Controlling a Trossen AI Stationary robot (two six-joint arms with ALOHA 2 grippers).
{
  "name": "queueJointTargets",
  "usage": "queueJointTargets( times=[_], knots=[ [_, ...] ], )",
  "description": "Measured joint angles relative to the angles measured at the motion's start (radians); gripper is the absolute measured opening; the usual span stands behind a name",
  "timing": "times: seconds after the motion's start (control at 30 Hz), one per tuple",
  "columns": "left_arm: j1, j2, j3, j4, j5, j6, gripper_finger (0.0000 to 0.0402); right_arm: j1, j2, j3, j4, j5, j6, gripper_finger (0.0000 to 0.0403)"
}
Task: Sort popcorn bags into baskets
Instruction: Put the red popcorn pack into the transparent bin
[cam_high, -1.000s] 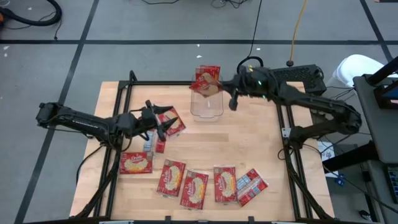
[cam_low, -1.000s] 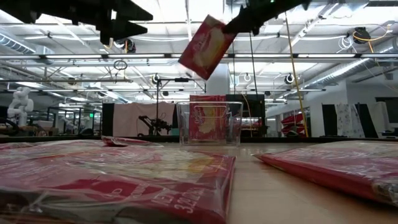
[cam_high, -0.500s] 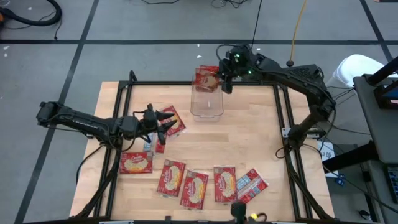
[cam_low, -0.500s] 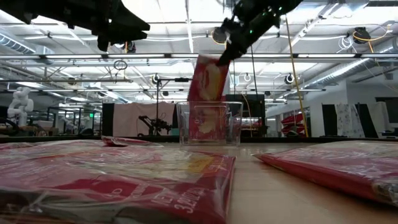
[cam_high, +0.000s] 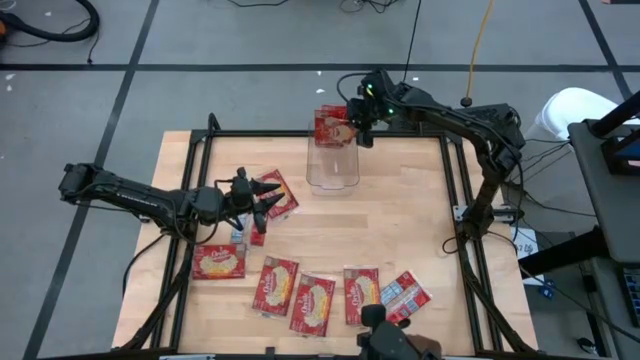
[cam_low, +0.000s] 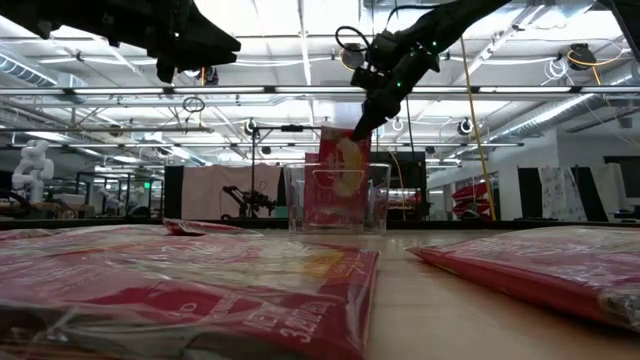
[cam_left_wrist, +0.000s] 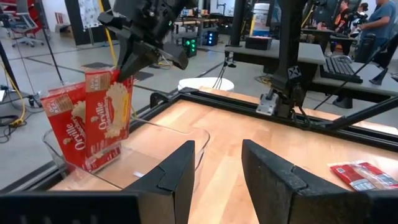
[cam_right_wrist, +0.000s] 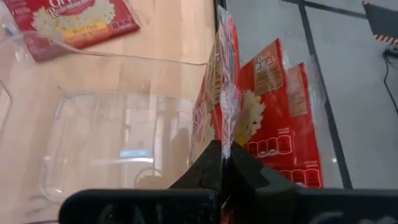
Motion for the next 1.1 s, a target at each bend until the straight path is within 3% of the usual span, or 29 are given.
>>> queueJointTargets(
  times=[0.8, 1.1],
  knots=[
    [0.0, 0.0, 0.0, 0.002, 0.0, 0.007, 0.0136, -0.005, 0.038, 0.0, -0.043, -0.025, -0.051, 0.0001],
    [0.0, 0.0, 0.0, 0.002, 0.0, 0.008, 0.0136, -0.007, 0.055, 0.0, -0.026, -0.019, -0.047, 0.004]
  ],
)
